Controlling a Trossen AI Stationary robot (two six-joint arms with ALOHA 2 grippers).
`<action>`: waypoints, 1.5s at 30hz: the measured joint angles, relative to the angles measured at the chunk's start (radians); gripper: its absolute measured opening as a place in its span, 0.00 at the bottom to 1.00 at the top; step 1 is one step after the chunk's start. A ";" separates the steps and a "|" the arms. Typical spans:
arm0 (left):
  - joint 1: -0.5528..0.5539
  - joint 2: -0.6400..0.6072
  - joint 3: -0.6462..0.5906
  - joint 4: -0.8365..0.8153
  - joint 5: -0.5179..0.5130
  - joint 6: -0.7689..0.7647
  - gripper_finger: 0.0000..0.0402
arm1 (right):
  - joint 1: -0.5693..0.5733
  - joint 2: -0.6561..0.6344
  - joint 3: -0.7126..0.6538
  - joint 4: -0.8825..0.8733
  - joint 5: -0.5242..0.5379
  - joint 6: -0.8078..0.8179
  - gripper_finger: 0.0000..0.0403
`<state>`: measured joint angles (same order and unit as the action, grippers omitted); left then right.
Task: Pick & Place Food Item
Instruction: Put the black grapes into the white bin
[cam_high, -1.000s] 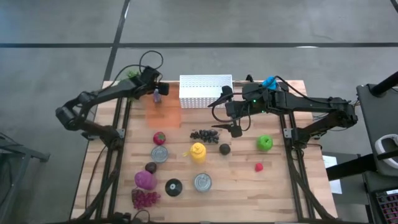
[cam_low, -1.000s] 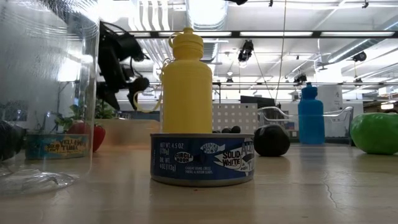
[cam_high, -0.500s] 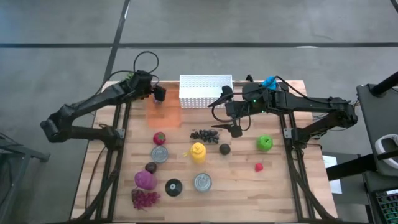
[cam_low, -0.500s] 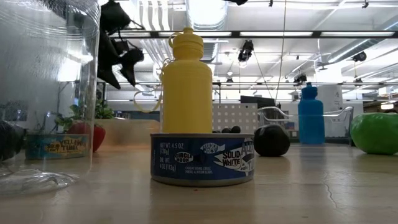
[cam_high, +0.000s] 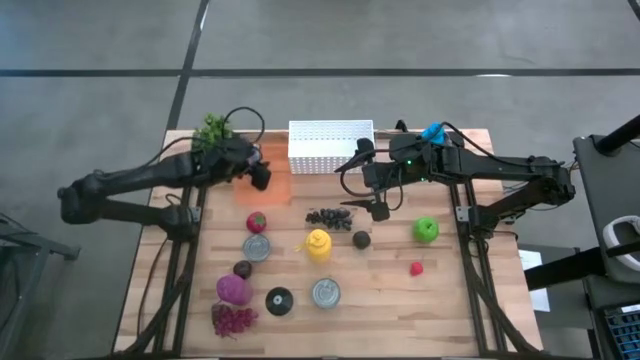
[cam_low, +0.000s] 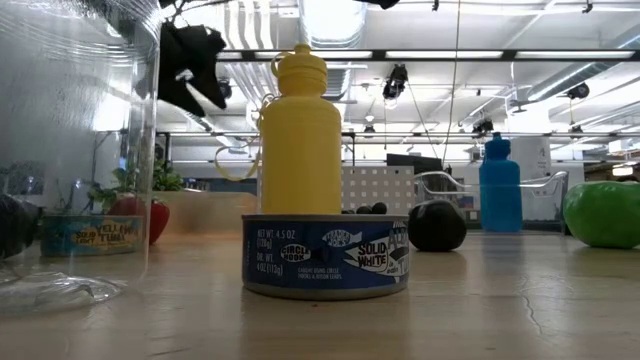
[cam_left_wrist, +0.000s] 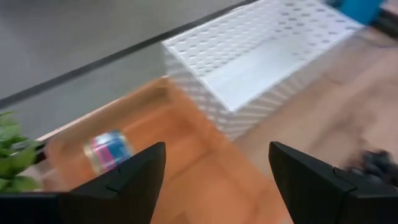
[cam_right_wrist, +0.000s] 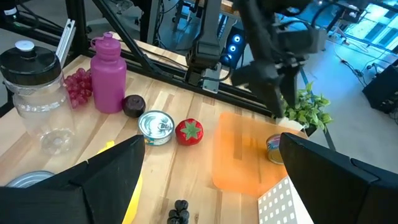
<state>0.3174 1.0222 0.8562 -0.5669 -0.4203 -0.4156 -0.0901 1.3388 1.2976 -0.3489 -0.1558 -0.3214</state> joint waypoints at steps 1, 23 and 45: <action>-0.024 -0.006 0.000 0.000 -0.004 -0.001 0.71 | 0.000 0.000 0.000 0.000 0.000 0.000 0.92; -0.435 -0.094 -0.092 0.025 -0.168 -0.092 0.73 | 0.000 0.000 0.000 -0.043 0.000 0.000 0.92; -0.644 -0.091 -0.094 0.025 -0.331 -0.162 0.74 | 0.001 0.000 0.000 -0.070 -0.002 0.084 0.92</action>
<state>-0.3264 0.9314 0.7624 -0.5415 -0.7517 -0.5777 -0.0895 1.3388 1.2979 -0.4189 -0.1574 -0.2369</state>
